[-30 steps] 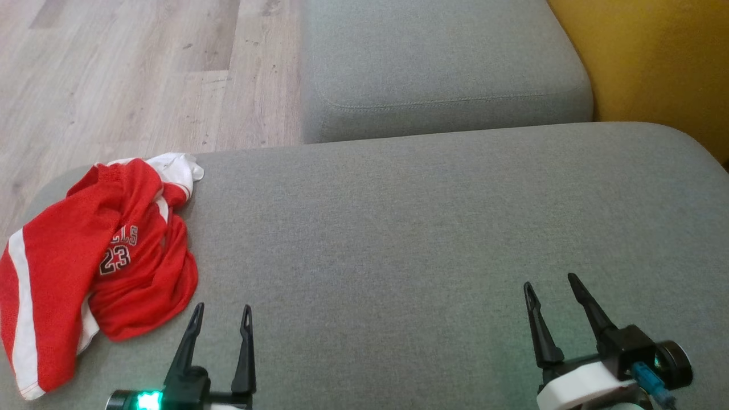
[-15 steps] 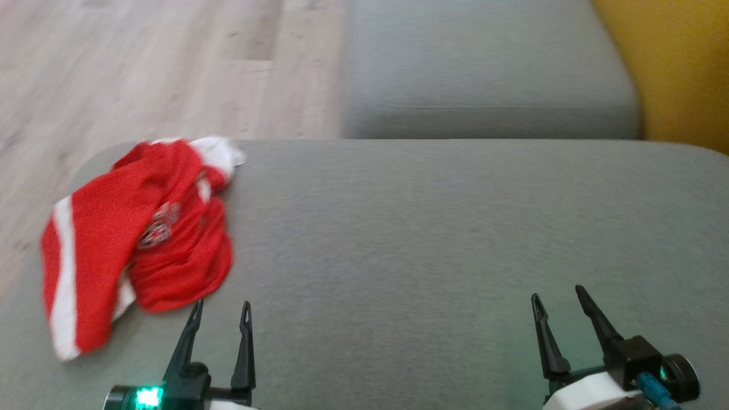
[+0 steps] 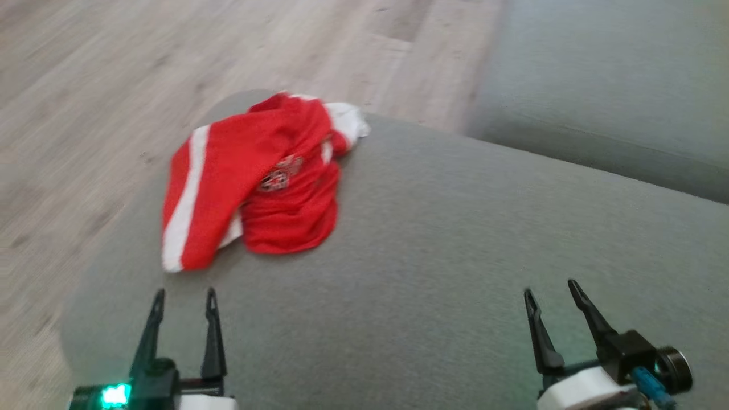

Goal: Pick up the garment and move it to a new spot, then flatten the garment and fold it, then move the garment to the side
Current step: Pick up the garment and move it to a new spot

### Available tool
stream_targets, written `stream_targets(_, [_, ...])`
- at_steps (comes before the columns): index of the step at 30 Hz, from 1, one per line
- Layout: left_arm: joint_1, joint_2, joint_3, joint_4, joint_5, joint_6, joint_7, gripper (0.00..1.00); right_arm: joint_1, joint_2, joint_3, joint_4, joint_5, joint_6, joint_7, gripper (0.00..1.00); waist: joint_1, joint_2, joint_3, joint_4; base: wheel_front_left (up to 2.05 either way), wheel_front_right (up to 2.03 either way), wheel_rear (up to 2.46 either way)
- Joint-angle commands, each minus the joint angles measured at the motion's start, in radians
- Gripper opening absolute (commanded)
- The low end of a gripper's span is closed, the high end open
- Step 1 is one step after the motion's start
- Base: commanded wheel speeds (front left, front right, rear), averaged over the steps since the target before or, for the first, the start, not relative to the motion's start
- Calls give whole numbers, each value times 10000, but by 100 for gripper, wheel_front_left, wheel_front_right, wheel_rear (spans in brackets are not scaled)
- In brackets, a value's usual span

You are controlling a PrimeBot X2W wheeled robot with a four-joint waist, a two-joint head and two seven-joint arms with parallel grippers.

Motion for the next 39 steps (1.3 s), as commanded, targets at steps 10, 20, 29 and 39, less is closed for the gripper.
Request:
stream_targets(10, [-953, 450, 818, -1302, 171, 270, -107, 100, -902, -89, 402, -289, -298, 75, -111, 100, 1, -1, 789, 936, 0, 0, 0])
stream_targets(20, [-5433, 1898, 1066, 146, -139, -1021, -107, 100, -1399, -89, 125, -583, -1840, 75, -111, 100, 1, -1, 2559, 561, 0, 0, 0])
stream_targets(29, [-10497, 2401, 973, 5662, -1093, -2255, 2011, 100, -2484, -627, -3, -944, -2687, 75, -111, 100, 1, -1, 4581, -138, 0, 0, 0])
stream_targets(39, [-11843, 2584, -515, 9003, -3452, -2510, 4737, 100, -3096, -851, 123, -1359, -2883, 75, -111, 100, 1, -1, 5822, -841, 0, 0, 0])
